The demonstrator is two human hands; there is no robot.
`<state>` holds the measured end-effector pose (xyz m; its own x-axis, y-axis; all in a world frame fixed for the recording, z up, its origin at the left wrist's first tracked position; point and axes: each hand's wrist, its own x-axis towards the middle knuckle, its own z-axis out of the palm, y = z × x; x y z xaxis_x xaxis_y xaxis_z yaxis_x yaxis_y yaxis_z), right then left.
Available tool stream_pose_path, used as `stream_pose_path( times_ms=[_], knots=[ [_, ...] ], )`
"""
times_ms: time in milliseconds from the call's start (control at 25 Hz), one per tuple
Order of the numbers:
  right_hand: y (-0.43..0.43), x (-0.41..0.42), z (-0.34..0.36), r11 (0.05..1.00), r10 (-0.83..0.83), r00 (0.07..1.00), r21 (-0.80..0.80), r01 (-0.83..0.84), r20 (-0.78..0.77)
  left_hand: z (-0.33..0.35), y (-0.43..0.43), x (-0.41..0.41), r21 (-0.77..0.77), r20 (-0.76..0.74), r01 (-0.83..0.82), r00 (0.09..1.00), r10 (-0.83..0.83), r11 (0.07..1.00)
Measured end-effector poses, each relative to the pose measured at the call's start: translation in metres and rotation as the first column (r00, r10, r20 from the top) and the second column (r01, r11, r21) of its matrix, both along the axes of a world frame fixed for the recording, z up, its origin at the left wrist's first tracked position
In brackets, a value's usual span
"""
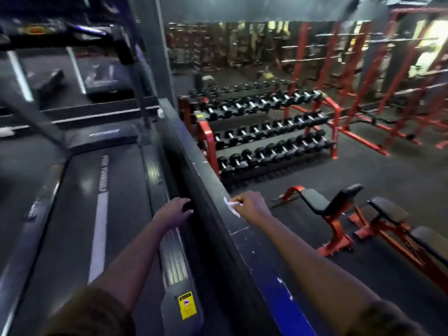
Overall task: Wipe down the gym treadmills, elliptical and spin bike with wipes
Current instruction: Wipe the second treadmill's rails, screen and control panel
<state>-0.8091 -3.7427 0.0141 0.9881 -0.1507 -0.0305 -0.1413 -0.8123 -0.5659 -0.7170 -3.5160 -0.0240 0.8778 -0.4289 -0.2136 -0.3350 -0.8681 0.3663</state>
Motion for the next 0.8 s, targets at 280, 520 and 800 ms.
stream_pose_path(
  times_ms=[280, 520, 800],
  knots=[
    [0.018, 0.155, 0.019, 0.973, 0.200, 0.966, 0.080, -0.215, 0.162, 0.033, 0.035, 0.076, -0.060, 0.112, -0.316, 0.941, 0.321, 0.947],
    [0.040, 0.317, 0.064, 0.956, 0.144, 0.949, 0.210, -0.207, 0.280, 0.096, 0.035, 0.199, -0.237, 0.256, -0.390, 0.859, 0.444, 0.890],
    [0.064, 0.470, 0.109, 0.904, 0.148, 0.887, 0.304, -0.301, 0.438, 0.178, 0.041, 0.343, -0.333, 0.476, -0.373, 0.726, 0.496, 0.866]
  ],
)
